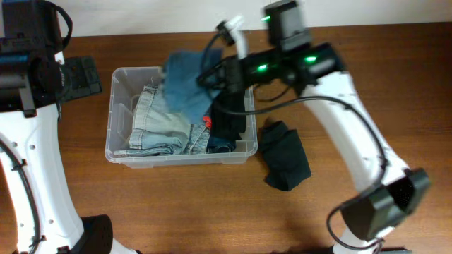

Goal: Pack container
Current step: 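Lift the blue-grey socks and carry them over the bin, then lower the socks onto the jeans in the bin and release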

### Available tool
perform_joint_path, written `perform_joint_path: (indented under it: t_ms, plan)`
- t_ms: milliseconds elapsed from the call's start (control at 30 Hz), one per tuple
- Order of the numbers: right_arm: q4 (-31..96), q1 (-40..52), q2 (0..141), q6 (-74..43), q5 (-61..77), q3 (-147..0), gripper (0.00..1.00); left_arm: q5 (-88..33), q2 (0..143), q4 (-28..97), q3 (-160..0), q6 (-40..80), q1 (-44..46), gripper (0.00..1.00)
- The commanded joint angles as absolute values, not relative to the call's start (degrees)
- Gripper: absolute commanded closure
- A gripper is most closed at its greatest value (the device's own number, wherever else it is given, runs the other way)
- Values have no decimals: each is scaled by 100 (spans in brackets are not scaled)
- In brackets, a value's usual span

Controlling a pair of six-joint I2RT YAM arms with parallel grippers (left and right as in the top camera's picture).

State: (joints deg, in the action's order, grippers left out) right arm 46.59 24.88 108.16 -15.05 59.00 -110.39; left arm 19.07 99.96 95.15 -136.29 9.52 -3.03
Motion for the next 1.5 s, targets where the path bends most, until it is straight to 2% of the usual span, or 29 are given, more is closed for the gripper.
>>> perform_joint_path:
  t_ms: [0,333,367,400,467,500,533,700,733,833,867,1133,1467]
  plan:
    - [4700,2873,11257,-1704,5367,-11015,96,1927,9994,9522,-13640,1002,-327,1]
    - [6219,2834,11771,-742,3260,-10989,96,1927,9994,9524,-13640,1002,-327,1]
    - [6331,2757,11771,-679,3035,-10989,93,1927,9994,9524,-13640,1004,-327,0]
    - [6405,2698,11771,-663,2877,-10989,86,1927,9994,9524,-13640,1002,-327,1]
    - [6532,2571,11771,-469,2757,-10989,56,1927,9994,9524,-13640,1002,-327,0]
    - [6602,2473,11767,-467,2663,-10991,45,1927,9994,9522,-13640,1002,-327,0]
    - [6648,2373,11738,-467,2628,-10995,43,1927,9994,9522,-13640,1002,-327,1]
    - [6622,2091,11518,-469,2698,-10995,47,1927,9994,9522,-13640,1002,-327,1]
    - [6598,2086,11483,-464,2808,-10995,53,1927,9994,9522,-13640,1002,-327,1]
    - [6396,2250,11404,-226,3765,-10995,91,1927,9994,9524,-13640,1002,-327,0]
    - [6348,2322,11404,-231,3826,-10995,96,1927,9994,9524,-13640,1004,-327,0]
    - [6036,3441,11736,-237,1870,-10991,96,1927,9994,9524,-13640,1004,-327,1]
    - [5802,3538,13423,-235,1739,-10989,96,1927,9994,9524,-13640,1002,-327,1]
